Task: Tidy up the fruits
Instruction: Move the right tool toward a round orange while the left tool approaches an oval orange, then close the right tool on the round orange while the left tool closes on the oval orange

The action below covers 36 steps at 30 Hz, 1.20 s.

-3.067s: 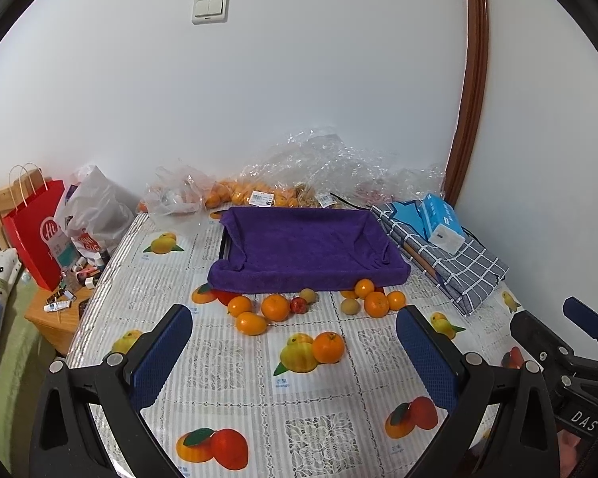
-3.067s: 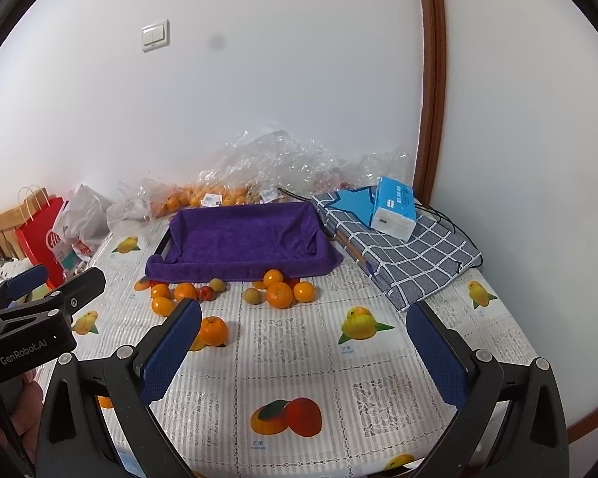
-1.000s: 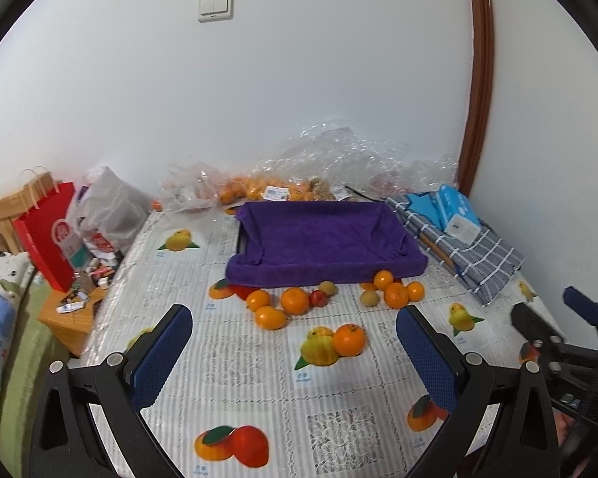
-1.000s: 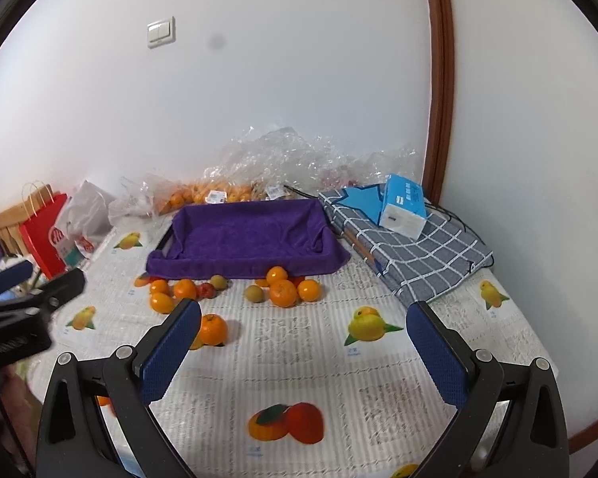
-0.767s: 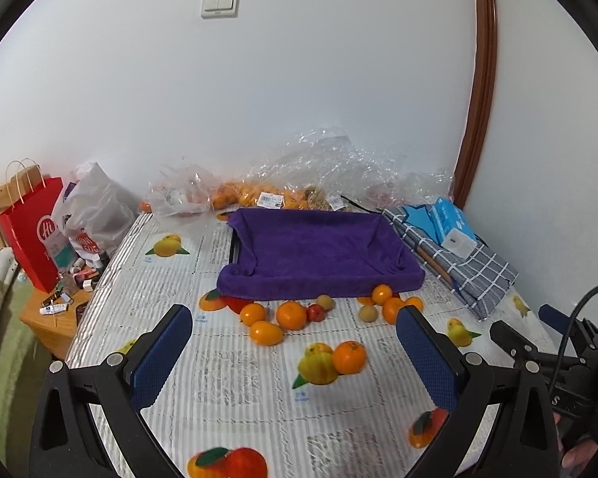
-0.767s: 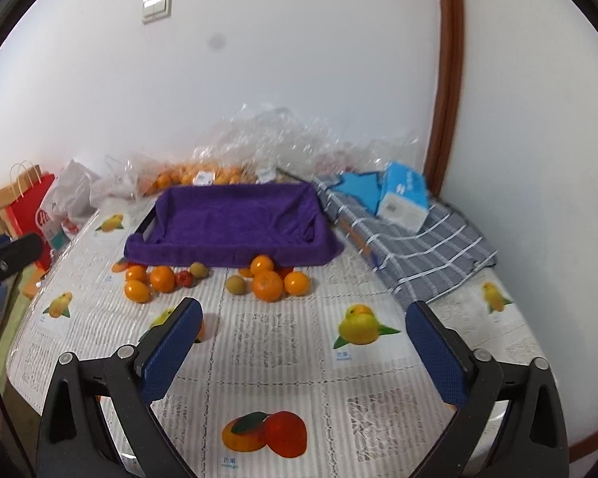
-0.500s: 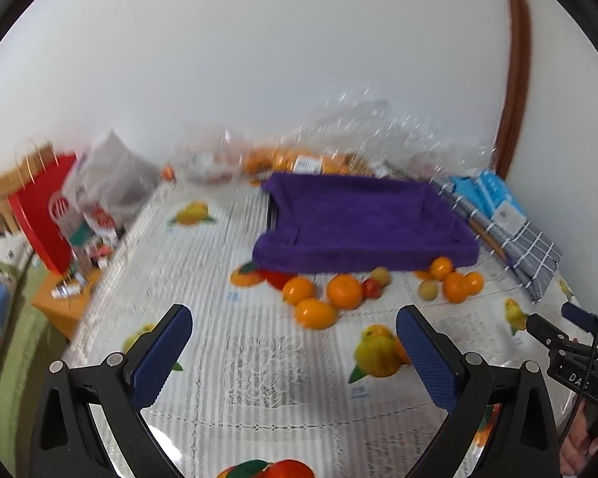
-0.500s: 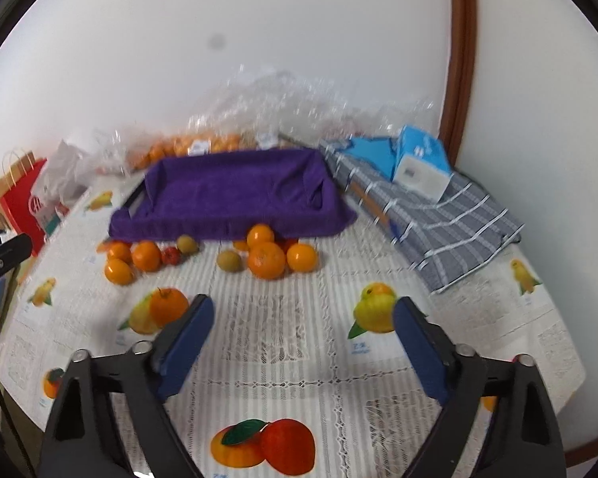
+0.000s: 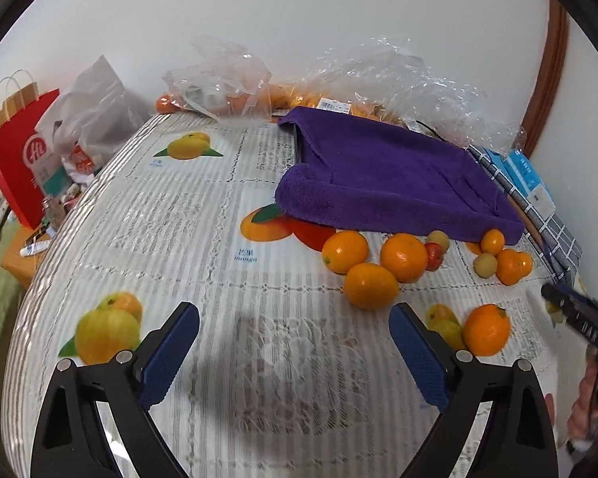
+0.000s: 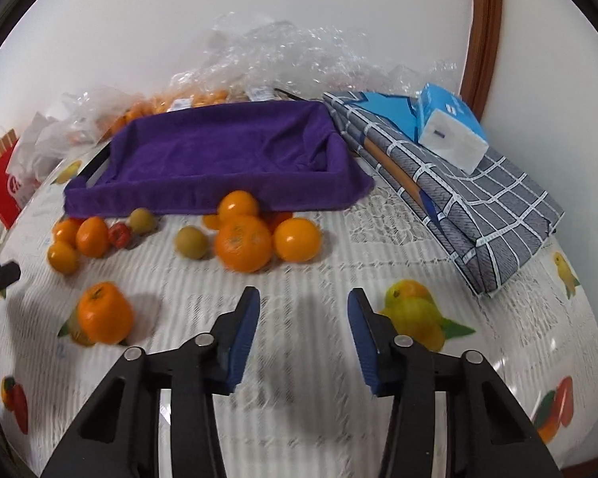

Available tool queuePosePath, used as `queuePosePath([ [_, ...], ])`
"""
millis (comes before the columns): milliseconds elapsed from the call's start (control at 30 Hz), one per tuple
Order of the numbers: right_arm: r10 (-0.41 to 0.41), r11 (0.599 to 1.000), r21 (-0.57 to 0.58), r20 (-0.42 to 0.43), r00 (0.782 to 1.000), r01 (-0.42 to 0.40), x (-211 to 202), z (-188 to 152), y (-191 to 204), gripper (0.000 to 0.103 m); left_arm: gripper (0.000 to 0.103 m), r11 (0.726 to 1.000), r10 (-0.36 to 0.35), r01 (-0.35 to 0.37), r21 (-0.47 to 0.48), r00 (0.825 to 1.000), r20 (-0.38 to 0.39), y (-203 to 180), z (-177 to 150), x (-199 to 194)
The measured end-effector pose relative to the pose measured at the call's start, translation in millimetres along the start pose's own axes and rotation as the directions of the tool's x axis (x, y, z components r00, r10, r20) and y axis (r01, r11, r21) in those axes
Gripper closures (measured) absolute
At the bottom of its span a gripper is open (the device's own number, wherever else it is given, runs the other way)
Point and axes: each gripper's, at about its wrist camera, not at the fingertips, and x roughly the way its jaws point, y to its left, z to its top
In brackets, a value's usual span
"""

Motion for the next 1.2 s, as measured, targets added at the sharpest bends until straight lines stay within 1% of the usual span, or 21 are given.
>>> queuePosePath([
  [100,0.048,0.998,0.027,0.0,0.999,-0.048,10,8,-7,0.058,0.007,1.0,-0.017,0.017,0.008,1.0,-0.001,2,-1,10],
  [167,0.087,0.995,0.044,-0.022,0.996,-0.086,19,10,-9,0.058,0.007,1.0,-0.024,0.024,0.008,1.0,0.0,3,-4,16],
  [200,0.094,0.995,0.046,-0.027,0.995,-0.093,21,11,-9,0.058,0.007,1.0,-0.031,0.031,0.005,0.999,-0.012,4,-5,19],
  [267,0.088,0.996,0.035,-0.039,0.995,-0.086,29,12,-8,0.059,0.007,0.998,-0.07,0.07,-0.009,0.997,-0.018,7,-3,21],
  [367,0.073,0.997,0.019,-0.05,0.996,-0.072,38,16,-7,0.06,0.008,0.995,-0.092,0.09,-0.049,0.995,-0.046,16,-1,29],
  [467,0.072,0.997,0.007,-0.044,0.996,-0.072,44,21,-7,0.06,0.007,0.983,-0.161,0.158,-0.09,0.987,-0.022,25,-1,28],
  [600,0.073,0.997,-0.007,-0.023,0.997,-0.073,53,26,-5,0.058,0.007,0.986,-0.151,0.149,-0.075,0.988,-0.026,21,-1,27],
  [667,0.058,0.998,-0.026,-0.032,0.998,-0.059,61,27,1,0.058,0.008,0.984,-0.17,0.168,-0.064,0.985,-0.028,19,-1,28],
  [733,0.064,0.998,-0.026,-0.028,0.998,-0.064,63,29,2,0.061,0.01,0.982,-0.179,0.177,-0.063,0.983,-0.026,19,-2,27],
  [767,0.08,0.996,-0.024,-0.034,0.996,-0.081,65,29,1,0.068,0.011,0.981,-0.183,0.181,-0.064,0.983,-0.025,19,-2,27],
  [867,0.096,0.995,-0.009,-0.033,0.995,-0.096,65,29,-1,0.068,0.017,0.979,-0.192,0.19,-0.07,0.981,-0.02,21,-2,26],
  [933,0.091,0.996,-0.002,-0.022,0.996,-0.091,62,28,-2,0.068,0.026,0.976,-0.207,0.205,-0.066,0.978,-0.017,19,-3,25],
  [1033,0.088,0.996,0.012,0.012,0.996,-0.088,54,26,-5,0.068,0.029,0.975,-0.224,0.224,-0.013,0.974,-0.023,9,-5,22],
  [1100,0.055,0.998,0.014,0.033,0.998,-0.056,49,24,-5,0.068,0.029,0.972,-0.232,0.233,0.024,0.972,-0.03,2,-5,21],
  [1167,0.065,0.998,0.002,0.046,0.997,-0.065,46,23,-3,0.068,0.029,0.979,-0.195,0.198,0.057,0.979,-0.056,-7,-5,25],
  [1200,0.074,0.997,-0.005,0.051,0.996,-0.074,45,23,-2,0.068,0.029,0.984,-0.154,0.159,0.078,0.986,-0.066,-14,-3,29],
])
